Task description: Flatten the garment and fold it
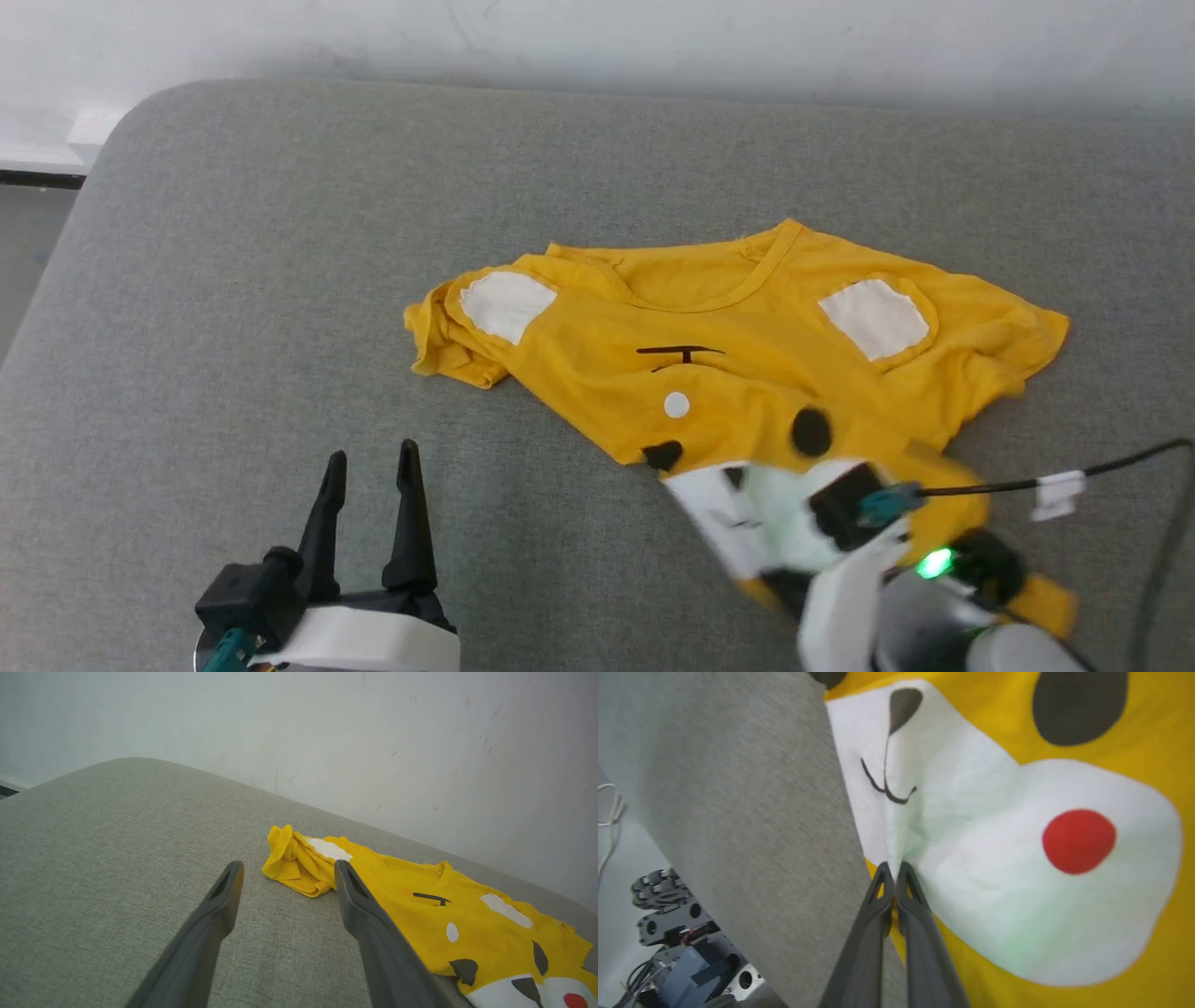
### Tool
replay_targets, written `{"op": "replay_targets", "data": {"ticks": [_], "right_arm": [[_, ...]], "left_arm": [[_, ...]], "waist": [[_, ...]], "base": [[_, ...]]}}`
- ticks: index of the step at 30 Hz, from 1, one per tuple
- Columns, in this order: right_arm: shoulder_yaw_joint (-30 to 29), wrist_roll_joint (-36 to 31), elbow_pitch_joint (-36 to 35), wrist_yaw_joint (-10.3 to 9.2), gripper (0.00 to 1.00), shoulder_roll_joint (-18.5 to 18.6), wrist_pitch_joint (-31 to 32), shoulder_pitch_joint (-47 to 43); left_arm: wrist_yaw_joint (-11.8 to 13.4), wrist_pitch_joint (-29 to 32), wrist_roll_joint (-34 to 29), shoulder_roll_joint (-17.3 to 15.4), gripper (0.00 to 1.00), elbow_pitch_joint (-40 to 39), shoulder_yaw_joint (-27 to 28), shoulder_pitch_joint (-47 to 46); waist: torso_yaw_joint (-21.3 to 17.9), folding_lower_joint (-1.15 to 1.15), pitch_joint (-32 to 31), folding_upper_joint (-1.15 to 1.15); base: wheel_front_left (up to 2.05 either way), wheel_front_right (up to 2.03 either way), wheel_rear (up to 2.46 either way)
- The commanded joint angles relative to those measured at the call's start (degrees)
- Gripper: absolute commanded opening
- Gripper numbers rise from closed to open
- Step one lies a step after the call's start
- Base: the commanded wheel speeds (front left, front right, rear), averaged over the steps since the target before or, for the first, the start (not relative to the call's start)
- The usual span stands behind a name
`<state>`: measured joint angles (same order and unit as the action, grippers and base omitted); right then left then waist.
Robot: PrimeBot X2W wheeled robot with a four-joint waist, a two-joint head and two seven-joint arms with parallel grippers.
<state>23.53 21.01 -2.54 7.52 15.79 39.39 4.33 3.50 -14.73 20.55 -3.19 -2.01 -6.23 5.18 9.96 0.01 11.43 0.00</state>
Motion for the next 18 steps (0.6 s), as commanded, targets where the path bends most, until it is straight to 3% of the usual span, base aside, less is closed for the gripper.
{"op": "replay_targets", "data": {"ticks": [1,6,10,11,12,13,18], "right_arm": [[2.0,3.1,-1.6,-0.03,0.0,-1.2,1.3,-0.5],[10.2,15.4,-9.5,-0.03,0.0,0.8,9.8,-1.4],[12.9,19.5,-11.8,-0.03,0.0,4.0,15.3,-2.2],[12.9,19.7,-12.0,-0.03,0.16,4.7,16.2,-2.4],[12.5,19.5,-12.4,-0.03,0.89,5.1,16.2,-2.3],[11.8,19.1,-12.8,-0.03,1.0,5.2,15.3,-2.1],[4.4,17.1,-14.2,-0.03,1.0,1.2,4.6,-1.0]], "left_arm": [[-0.4,-0.3,-0.4,0.3,1.0,0.3,0.1,-1.3],[-0.8,-0.3,0.2,0.3,1.0,0.9,-0.4,-1.6],[-0.8,-0.3,1.0,0.3,1.0,1.4,-1.0,-2.1],[-0.8,-0.3,1.1,0.3,1.0,1.6,-1.2,-2.1],[-0.9,-0.3,1.2,0.3,1.0,1.7,-1.3,-2.2],[-0.9,-0.3,1.3,0.3,1.0,1.8,-1.3,-2.2],[-0.9,-0.3,1.3,0.3,1.0,2.3,-1.1,-1.8]], "waist": [[-0.1,-0.01,-0.1,0.0],[-0.4,-0.01,0.1,0.0],[-0.3,-0.01,0.5,0.0],[-0.2,-0.01,0.5,0.0],[-0.2,-0.01,0.5,0.0],[-0.1,-0.01,0.5,0.0],[-0.3,-0.01,0.1,0.0]], "base": [[0.0,0.0,0.0],[0.0,0.0,0.0],[0.0,0.0,0.0],[0.0,0.0,0.0],[0.0,0.0,0.0],[0.0,0.0,0.0],[0.0,0.0,0.0]]}}
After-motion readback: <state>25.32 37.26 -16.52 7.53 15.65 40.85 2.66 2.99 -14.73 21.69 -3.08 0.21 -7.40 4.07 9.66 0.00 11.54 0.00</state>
